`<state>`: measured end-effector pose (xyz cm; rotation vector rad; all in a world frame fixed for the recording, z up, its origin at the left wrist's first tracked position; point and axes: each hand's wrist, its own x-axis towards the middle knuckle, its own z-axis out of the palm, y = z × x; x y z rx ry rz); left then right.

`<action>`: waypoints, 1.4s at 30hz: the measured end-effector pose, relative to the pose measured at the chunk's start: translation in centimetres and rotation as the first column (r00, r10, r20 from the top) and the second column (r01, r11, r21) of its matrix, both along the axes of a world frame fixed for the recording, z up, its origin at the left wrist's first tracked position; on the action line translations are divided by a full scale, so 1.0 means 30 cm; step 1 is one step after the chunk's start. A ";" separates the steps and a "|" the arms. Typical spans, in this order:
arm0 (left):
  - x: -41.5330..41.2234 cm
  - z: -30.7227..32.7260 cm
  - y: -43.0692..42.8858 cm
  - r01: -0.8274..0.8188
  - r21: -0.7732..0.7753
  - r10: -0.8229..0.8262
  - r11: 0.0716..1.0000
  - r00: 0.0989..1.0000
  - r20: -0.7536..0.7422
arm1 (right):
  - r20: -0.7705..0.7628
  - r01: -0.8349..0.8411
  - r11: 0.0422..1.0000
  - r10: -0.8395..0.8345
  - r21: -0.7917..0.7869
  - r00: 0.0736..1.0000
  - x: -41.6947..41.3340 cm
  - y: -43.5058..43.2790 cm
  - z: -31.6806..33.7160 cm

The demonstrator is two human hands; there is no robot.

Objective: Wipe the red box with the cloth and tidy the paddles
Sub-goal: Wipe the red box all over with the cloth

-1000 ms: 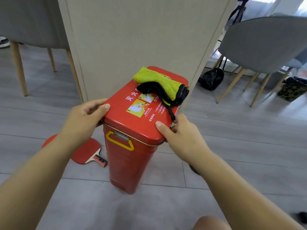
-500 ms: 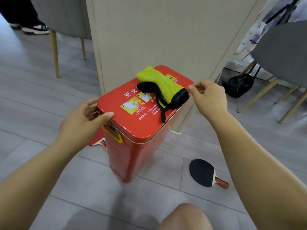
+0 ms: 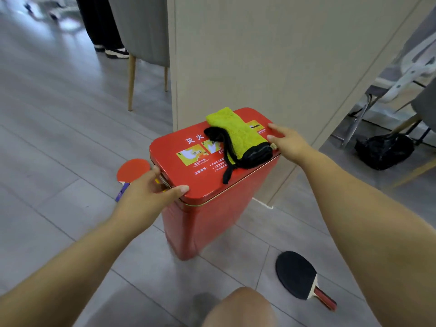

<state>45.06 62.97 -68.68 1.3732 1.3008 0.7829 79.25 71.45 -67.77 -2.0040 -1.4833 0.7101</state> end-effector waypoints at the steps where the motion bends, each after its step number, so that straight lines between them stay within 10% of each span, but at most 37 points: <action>1: 0.012 -0.001 -0.009 -0.014 -0.009 0.014 1.000 0.999 0.031 | -0.073 0.000 1.000 0.000 -0.001 0.997 0.002 0.004 -0.006; 12: 0.103 -0.015 -0.054 -0.143 0.103 0.143 0.984 0.990 0.010 | -0.328 0.152 0.981 -0.105 0.121 0.939 0.043 -0.164 -0.048; 42: 0.106 -0.061 0.518 0.066 0.109 -0.087 0.992 0.975 0.206 | -0.150 0.549 0.816 -0.529 0.178 0.835 -0.138 -0.273 -0.074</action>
